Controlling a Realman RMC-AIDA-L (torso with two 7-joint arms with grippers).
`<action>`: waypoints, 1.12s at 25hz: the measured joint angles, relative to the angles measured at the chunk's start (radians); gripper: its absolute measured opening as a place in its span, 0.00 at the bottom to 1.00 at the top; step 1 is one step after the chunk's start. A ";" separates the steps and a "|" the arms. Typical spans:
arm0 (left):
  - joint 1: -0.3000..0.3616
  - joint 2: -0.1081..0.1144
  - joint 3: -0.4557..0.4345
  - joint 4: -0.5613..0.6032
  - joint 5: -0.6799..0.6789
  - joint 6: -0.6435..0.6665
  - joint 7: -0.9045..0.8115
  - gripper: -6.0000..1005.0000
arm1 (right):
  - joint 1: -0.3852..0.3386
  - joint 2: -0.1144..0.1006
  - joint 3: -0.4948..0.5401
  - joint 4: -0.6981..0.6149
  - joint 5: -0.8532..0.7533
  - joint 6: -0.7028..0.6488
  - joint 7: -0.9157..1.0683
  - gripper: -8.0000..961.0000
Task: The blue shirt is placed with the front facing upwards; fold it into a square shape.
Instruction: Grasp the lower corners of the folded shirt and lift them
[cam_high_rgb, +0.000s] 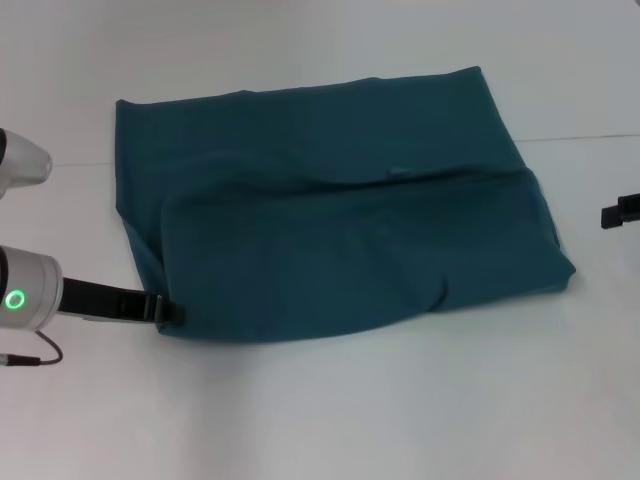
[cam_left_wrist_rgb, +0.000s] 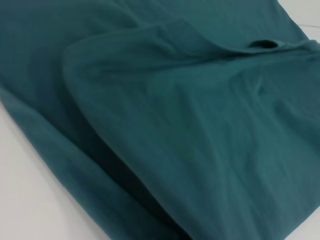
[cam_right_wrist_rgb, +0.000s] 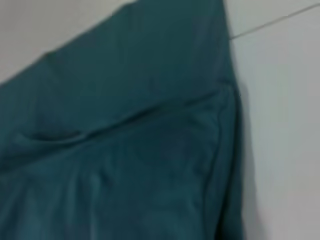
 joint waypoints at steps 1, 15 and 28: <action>0.000 0.000 0.000 0.000 0.000 0.000 0.000 0.02 | 0.009 0.003 0.000 0.004 -0.024 0.010 0.004 0.84; 0.003 -0.005 -0.002 0.010 -0.003 -0.011 0.023 0.03 | 0.068 0.068 -0.024 0.160 -0.089 0.182 0.002 0.85; -0.002 -0.009 -0.002 0.012 -0.005 -0.011 0.030 0.03 | 0.079 0.106 -0.023 0.215 -0.087 0.283 0.018 0.85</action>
